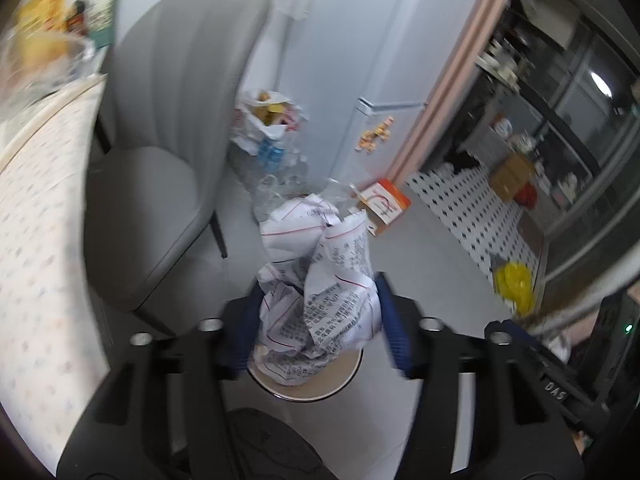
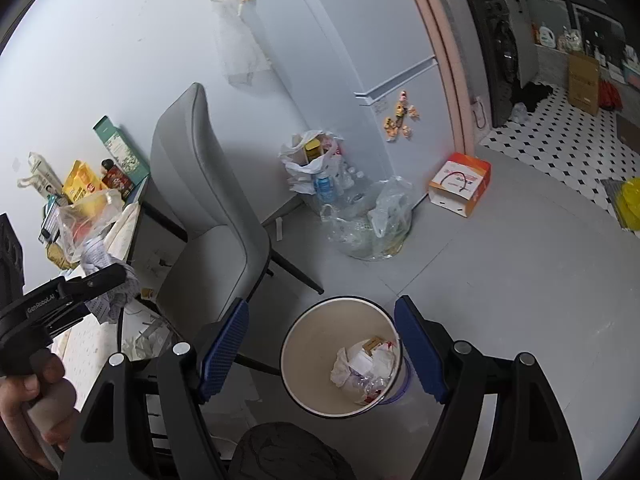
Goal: Collect trash
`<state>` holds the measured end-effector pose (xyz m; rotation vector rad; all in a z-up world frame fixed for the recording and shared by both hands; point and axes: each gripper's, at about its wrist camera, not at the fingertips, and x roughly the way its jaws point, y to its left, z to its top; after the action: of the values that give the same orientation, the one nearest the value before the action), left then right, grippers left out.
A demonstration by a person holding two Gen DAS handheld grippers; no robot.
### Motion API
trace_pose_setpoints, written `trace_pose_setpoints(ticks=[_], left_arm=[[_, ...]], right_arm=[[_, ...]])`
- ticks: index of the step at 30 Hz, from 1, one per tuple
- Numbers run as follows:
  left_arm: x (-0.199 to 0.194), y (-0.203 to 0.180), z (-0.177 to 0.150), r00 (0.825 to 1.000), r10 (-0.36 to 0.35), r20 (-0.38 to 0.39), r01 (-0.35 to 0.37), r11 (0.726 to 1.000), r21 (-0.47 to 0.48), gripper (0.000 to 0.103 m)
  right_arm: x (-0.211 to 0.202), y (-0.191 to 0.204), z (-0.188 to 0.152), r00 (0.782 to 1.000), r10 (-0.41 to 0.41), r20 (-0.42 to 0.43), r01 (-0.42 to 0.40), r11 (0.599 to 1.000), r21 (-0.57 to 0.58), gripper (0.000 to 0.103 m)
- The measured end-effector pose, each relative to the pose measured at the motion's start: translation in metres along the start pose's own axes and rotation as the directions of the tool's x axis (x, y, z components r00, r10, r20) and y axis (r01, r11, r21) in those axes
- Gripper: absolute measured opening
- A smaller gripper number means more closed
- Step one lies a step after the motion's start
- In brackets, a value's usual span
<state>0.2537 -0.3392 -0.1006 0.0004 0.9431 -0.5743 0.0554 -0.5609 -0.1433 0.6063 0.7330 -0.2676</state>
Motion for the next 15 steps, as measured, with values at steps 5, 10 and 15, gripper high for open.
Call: trace_pose_setpoints(ticks=[5, 10, 15], left_arm=[[0.019, -0.003, -0.003, 0.999, 0.036, -0.025, -0.037, 0.999, -0.001, 0.088], [0.014, 0.003, -0.004, 0.998, 0.065, -0.015, -0.065, 0.998, -0.004, 0.095], [-0.004, 0.011, -0.006, 0.997, 0.072, 0.009, -0.072, 0.997, -0.024, 0.097]], right_arm=[[-0.003, -0.012, -0.001, 1.0, -0.007, 0.005, 0.007, 1.0, 0.02, 0.074], [0.001, -0.016, -0.005, 1.0, -0.008, -0.009, 0.008, 1.0, 0.029, 0.074], [0.0, -0.006, -0.008, 1.0, 0.011, -0.014, -0.011, 1.0, 0.014, 0.074]])
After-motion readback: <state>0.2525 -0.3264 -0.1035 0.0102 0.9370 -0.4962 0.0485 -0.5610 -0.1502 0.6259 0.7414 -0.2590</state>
